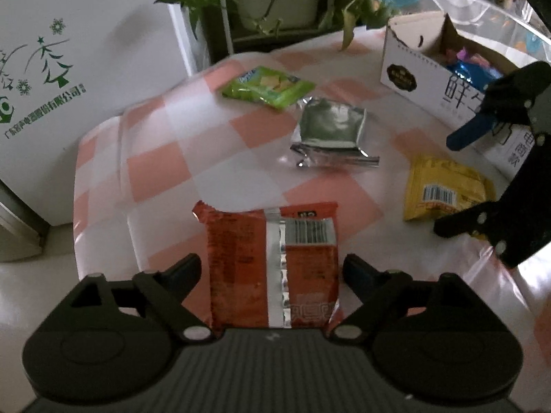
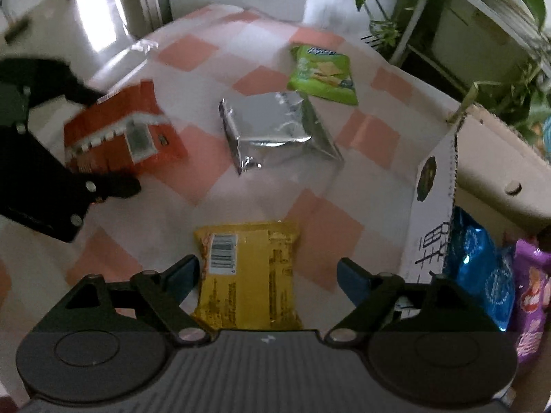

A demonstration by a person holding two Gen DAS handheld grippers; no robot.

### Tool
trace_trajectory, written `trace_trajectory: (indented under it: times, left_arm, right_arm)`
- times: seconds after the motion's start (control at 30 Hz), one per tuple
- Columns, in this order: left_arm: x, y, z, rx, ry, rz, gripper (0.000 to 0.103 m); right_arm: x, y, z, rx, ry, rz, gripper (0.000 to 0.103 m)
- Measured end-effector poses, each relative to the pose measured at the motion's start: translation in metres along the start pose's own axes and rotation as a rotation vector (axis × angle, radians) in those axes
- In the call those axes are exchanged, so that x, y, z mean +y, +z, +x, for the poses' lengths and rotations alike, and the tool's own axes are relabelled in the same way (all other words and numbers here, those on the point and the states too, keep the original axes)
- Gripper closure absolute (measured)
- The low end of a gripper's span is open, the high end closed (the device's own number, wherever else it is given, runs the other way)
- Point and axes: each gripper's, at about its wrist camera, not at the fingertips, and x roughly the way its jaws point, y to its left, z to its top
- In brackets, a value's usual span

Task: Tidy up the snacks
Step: 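Grasp the orange-red packet with the left gripper while the right grasps the yellow packet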

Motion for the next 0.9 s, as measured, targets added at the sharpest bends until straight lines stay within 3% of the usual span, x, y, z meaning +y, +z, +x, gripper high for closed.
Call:
trace_trajectory:
  times: [0.1, 0.3, 0.43, 0.73, 0.8, 0.9]
  left_arm:
    - [-0.002, -0.002, 0.003, 0.009, 0.008, 0.009, 0.0]
    - [0.009, -0.002, 0.008, 0.04, -0.044, -0.074, 0.0]
    - [0.007, -0.003, 0.008, 0.041, -0.035, -0.08, 0.0]
    - [0.004, 0.0, 0.007, 0.055, -0.017, -0.09, 0.0]
    - [0.002, 0.001, 0.005, 0.056, -0.011, -0.086, 0.003]
    - [-0.001, 0.003, 0.002, 0.047, -0.028, -0.085, 0.019]
  right_arm:
    - [0.002, 0.0, 0.001, -0.002, -0.001, 0.003, 0.011]
    - [0.006, 0.003, 0.003, -0.006, -0.003, -0.013, 0.01]
    - [0.006, 0.005, 0.005, -0.004, 0.003, -0.005, 0.011]
    - [0.006, 0.004, 0.001, -0.019, 0.052, -0.011, 0.029]
    - [0.005, 0.005, 0.0, -0.024, 0.057, -0.008, 0.036]
    - [0.002, 0.006, -0.001, -0.031, 0.062, 0.006, 0.041]
